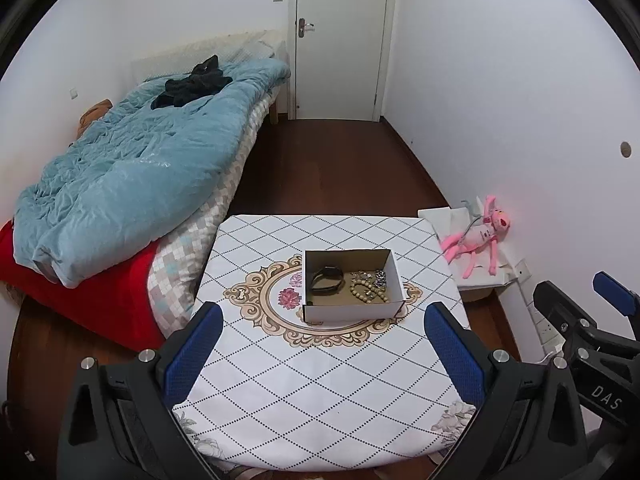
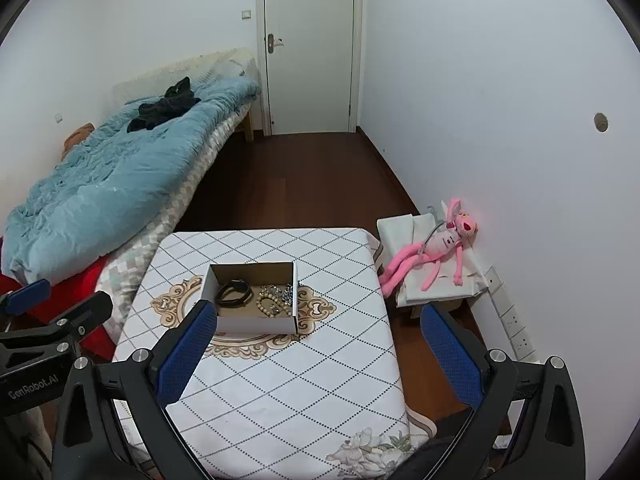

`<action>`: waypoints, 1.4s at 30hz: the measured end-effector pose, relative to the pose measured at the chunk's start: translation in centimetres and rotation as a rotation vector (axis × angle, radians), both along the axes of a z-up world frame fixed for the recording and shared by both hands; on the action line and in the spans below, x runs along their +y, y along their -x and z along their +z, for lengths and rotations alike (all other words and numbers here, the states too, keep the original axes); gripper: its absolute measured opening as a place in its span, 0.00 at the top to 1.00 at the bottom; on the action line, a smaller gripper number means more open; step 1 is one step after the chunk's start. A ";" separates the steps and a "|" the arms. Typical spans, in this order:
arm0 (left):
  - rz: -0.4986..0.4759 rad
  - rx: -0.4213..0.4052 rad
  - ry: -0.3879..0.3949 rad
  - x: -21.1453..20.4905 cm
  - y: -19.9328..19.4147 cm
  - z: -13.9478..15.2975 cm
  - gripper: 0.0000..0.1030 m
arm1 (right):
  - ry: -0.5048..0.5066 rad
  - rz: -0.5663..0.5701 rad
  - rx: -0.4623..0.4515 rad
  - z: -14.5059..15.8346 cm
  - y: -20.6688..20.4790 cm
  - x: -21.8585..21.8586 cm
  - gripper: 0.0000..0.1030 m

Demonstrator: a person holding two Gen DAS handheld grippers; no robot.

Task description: Organize jewelry

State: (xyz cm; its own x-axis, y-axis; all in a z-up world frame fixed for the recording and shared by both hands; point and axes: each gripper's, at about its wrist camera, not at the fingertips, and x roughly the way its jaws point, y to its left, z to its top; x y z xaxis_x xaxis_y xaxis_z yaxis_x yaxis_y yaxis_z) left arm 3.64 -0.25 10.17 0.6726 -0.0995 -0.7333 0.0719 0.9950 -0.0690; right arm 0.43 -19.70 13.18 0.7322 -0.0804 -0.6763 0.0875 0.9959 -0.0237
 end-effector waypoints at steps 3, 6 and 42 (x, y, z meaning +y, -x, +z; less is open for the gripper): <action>-0.002 -0.003 -0.006 0.0 0.6 0.3 0.00 | 0.006 0.003 -0.015 1.1 1.1 0.1 0.00; -0.002 0.000 -0.004 0.0 0.9 0.3 0.00 | 0.006 0.008 -0.023 1.8 1.7 0.2 0.00; 0.065 0.243 -0.098 -1.1 -10.1 -7.6 0.00 | 0.025 0.003 0.252 -7.6 -12.1 0.5 0.00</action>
